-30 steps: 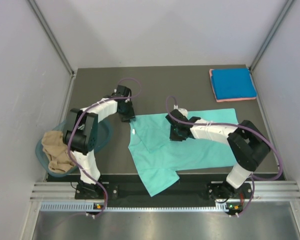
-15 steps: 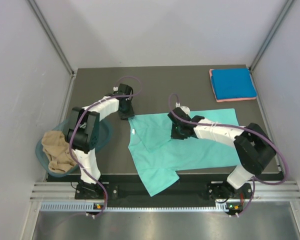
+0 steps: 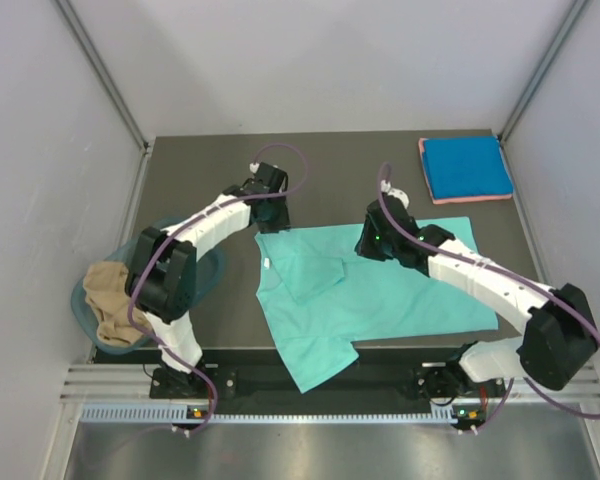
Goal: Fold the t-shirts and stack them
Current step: Fold the tshirt
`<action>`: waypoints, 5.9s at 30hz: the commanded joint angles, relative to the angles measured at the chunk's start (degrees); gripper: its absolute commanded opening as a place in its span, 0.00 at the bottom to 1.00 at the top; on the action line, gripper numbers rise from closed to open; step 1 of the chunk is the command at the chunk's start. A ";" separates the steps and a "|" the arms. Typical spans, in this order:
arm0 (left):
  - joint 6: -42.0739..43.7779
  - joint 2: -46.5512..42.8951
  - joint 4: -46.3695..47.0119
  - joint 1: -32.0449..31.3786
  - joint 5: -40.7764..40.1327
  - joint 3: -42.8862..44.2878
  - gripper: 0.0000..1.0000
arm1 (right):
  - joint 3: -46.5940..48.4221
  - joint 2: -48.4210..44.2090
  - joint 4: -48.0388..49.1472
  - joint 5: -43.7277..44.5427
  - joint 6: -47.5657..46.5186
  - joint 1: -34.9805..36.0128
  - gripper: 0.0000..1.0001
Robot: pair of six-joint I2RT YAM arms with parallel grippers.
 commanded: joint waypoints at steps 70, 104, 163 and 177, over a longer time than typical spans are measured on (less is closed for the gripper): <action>34.42 15.50 -13.55 8.77 8.98 16.08 0.47 | 19.08 18.08 -18.03 1.32 3.77 -38.21 0.26; 35.04 17.35 -11.88 8.68 8.27 15.73 0.00 | 40.27 43.77 -22.43 8.61 8.43 -49.46 0.26; 17.90 -9.26 -12.59 -5.54 9.76 5.65 0.56 | 3.56 -1.74 -33.31 3.25 6.32 -50.17 0.40; 9.39 -38.45 -9.78 -30.16 3.09 -24.59 0.55 | -18.78 -17.41 -28.24 3.78 13.45 -51.83 0.42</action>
